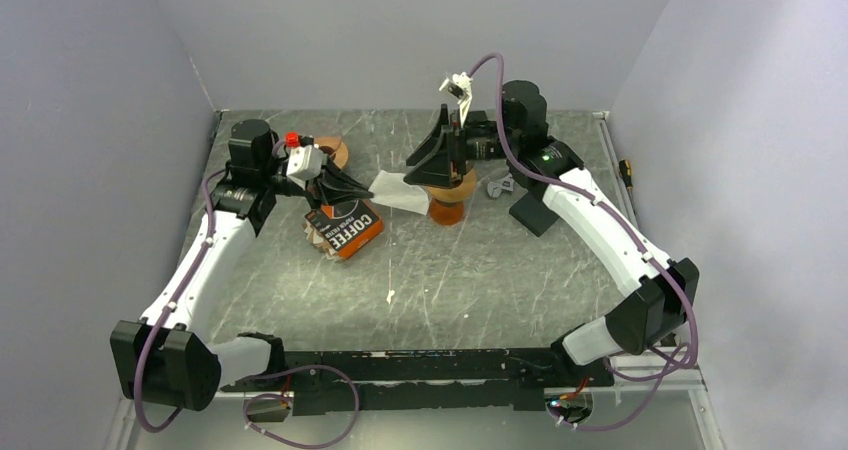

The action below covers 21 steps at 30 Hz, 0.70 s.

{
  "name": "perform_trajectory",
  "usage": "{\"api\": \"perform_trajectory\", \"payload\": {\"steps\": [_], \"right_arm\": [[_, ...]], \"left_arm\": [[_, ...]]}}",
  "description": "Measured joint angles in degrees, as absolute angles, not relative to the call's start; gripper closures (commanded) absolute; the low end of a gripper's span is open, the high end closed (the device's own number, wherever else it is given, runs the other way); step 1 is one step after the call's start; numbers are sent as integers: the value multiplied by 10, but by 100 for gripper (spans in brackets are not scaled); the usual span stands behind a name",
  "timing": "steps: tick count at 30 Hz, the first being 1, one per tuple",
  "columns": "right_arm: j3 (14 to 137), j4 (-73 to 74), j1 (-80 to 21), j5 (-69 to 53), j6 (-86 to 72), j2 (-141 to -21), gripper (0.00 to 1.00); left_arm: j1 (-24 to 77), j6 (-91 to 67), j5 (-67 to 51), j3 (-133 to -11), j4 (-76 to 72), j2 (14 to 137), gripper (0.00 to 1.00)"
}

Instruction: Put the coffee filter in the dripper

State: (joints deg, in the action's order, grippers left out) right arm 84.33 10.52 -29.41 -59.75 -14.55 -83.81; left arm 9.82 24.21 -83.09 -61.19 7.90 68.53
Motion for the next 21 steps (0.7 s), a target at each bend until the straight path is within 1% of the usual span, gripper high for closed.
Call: {"api": "perform_trajectory", "payload": {"steps": [4, 9, 10, 12, 18, 21], "right_arm": [[844, 108, -302, -587, -143, -838, 42], [844, 118, -303, -569, -137, -838, 38], [844, 120, -303, -565, -136, -838, 38], [844, 124, -303, -553, -132, -838, 42], [843, 137, -305, -528, -115, -838, 66], [836, 134, -305, -529, -112, -838, 87]], "left_arm": [[98, 238, -831, -612, 74, 679, 100], [98, 232, -827, -612, 69, 675, 100], [98, 232, -827, -612, 69, 674, 100], [98, 231, -826, -612, 69, 674, 100], [98, 187, -826, -602, 21, 669, 100], [98, 162, -821, -597, -8, 667, 100]]}}
